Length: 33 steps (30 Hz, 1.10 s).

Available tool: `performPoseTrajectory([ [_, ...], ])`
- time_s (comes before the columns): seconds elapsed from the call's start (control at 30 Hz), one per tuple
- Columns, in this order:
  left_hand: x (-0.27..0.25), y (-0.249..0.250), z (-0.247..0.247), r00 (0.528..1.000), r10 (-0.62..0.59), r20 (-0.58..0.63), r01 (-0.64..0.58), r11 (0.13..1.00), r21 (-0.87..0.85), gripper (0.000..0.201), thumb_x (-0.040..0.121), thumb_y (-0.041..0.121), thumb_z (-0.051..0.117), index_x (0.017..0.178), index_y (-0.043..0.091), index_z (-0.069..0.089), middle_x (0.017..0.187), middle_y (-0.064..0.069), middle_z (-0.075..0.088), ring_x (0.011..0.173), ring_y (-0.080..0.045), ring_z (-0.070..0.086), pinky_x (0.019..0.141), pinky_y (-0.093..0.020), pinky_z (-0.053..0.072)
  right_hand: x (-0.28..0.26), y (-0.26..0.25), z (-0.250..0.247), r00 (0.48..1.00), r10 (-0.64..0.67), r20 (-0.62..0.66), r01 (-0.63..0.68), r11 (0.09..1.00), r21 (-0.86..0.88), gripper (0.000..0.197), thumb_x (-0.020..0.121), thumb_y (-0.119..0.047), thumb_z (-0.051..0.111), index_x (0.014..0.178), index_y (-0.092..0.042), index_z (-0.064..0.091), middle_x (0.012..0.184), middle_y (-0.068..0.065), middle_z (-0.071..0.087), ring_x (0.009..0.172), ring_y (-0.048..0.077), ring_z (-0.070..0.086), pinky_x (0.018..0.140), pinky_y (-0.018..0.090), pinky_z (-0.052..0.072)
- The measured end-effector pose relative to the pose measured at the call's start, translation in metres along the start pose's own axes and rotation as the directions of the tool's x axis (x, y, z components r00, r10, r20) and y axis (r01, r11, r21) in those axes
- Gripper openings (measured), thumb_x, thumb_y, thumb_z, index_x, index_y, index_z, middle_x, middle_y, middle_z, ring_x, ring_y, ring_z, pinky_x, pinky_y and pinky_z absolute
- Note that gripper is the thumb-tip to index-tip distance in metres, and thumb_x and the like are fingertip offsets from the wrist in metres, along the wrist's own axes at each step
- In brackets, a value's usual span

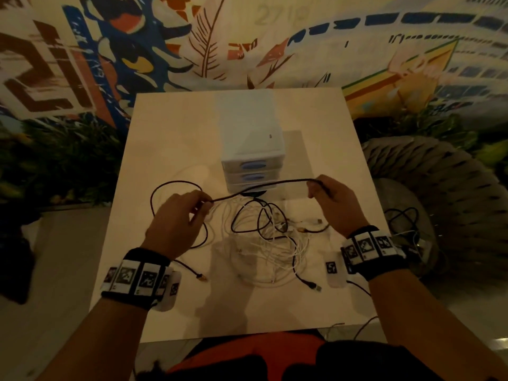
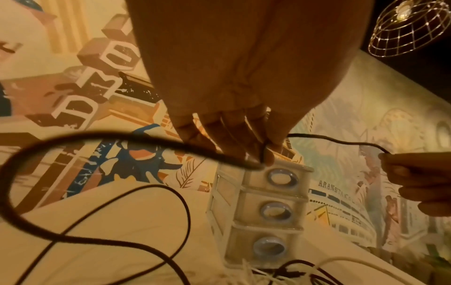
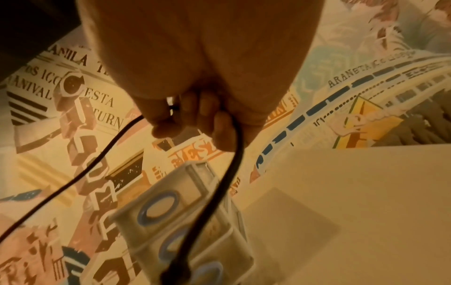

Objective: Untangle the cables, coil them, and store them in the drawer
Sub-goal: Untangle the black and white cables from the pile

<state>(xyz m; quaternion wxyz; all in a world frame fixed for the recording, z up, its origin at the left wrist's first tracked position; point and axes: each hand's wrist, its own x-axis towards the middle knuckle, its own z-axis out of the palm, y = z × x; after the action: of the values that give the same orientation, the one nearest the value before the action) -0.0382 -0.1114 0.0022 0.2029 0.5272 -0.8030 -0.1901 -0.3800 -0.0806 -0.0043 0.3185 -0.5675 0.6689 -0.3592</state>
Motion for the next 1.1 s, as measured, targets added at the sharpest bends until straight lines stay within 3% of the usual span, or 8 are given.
performPoseTrajectory([
  [0.13,-0.011,-0.002,0.003,0.998,-0.038,0.054,0.032,0.993,0.114,0.007,0.097,0.03,0.061,0.101,0.027,0.066,0.073,0.022,0.051,0.076,-0.008,0.046,0.067,-0.031,0.04,-0.006,-0.005,-0.01,0.992,-0.043,0.123,0.045,0.999,-0.018,0.029,0.098,-0.027,0.062,0.069,-0.024,0.063,0.063,0.013,0.058,0.054,0.019,0.05,0.056,0.035,0.04],
  [0.27,-0.029,-0.025,0.008,0.936,-0.186,0.299,0.14,0.976,0.168,0.011,0.095,0.036,0.06,0.102,0.029,0.066,0.08,0.013,0.062,0.079,-0.014,0.058,0.069,-0.033,0.049,-0.021,-0.009,0.003,0.964,-0.065,0.256,0.079,0.996,-0.046,0.023,0.087,-0.05,0.062,0.074,-0.031,0.067,0.063,0.021,0.057,0.057,0.034,0.049,0.054,0.038,0.04],
  [0.4,-0.062,-0.054,0.027,0.832,-0.338,0.439,0.183,0.915,0.359,0.03,0.093,0.033,0.061,0.122,0.032,0.059,0.109,0.002,0.065,0.099,-0.02,0.063,0.084,-0.035,0.053,-0.031,-0.016,0.021,0.943,-0.073,0.324,0.091,0.995,-0.038,0.013,0.092,-0.027,0.071,0.079,-0.023,0.073,0.051,-0.003,0.053,0.047,0.003,0.04,0.052,0.02,0.031],
  [0.5,-0.084,-0.072,0.045,0.797,-0.351,0.492,0.163,0.909,0.384,0.052,0.092,0.034,0.062,0.142,0.034,0.046,0.126,0.002,0.055,0.113,-0.022,0.059,0.092,-0.037,0.051,-0.038,-0.022,0.03,0.931,-0.067,0.359,0.098,0.993,-0.067,0.01,0.092,-0.021,0.072,0.083,-0.017,0.074,0.05,-0.018,0.053,0.048,0.002,0.046,0.051,0.012,0.031],
  [0.7,-0.097,-0.077,0.07,0.844,-0.308,0.439,0.101,0.895,0.434,0.031,0.091,0.049,0.064,0.117,0.032,0.067,0.11,0.002,0.051,0.107,-0.021,0.053,0.085,-0.035,0.049,-0.044,-0.025,0.038,0.93,-0.056,0.364,0.079,0.996,-0.049,0.007,0.092,-0.034,0.07,0.085,-0.033,0.072,0.057,0.005,0.052,0.049,0.005,0.04,0.051,0.02,0.034],
  [0.83,-0.085,-0.063,0.048,0.94,-0.115,0.321,0.028,0.965,0.262,0.026,0.09,0.051,0.067,0.102,0.03,0.079,0.092,0.003,0.054,0.087,-0.021,0.055,0.068,-0.033,0.047,-0.048,-0.03,0.029,0.942,-0.053,0.331,0.068,0.997,-0.032,0.005,0.095,-0.026,0.069,0.092,-0.023,0.07,0.052,-0.017,0.053,0.048,0.001,0.046,0.054,0.011,0.034],
  [0.97,-0.06,-0.017,-0.016,0.977,0.002,0.215,-0.014,0.998,0.054,0.036,0.096,0.058,0.042,0.089,0.035,0.069,0.084,0.013,0.06,0.075,-0.003,0.053,0.064,-0.023,0.04,-0.052,-0.028,0.022,0.96,-0.051,0.275,0.059,0.998,-0.02,0.01,0.096,-0.032,0.067,0.092,-0.022,0.068,0.051,-0.013,0.043,0.048,0.004,0.04,0.053,0.011,0.033],
  [1.1,-0.039,0.035,-0.068,0.974,-0.001,0.225,0.041,0.984,-0.176,0.035,0.097,0.053,0.034,0.082,0.034,0.059,0.075,0.015,0.065,0.068,-0.005,0.061,0.06,-0.022,0.045,-0.056,-0.042,0.019,0.959,-0.104,0.263,0.098,0.995,0.035,0.014,0.094,-0.042,0.066,0.104,-0.033,0.065,0.065,-0.009,0.061,0.056,0.005,0.056,0.059,0.021,0.046],
])
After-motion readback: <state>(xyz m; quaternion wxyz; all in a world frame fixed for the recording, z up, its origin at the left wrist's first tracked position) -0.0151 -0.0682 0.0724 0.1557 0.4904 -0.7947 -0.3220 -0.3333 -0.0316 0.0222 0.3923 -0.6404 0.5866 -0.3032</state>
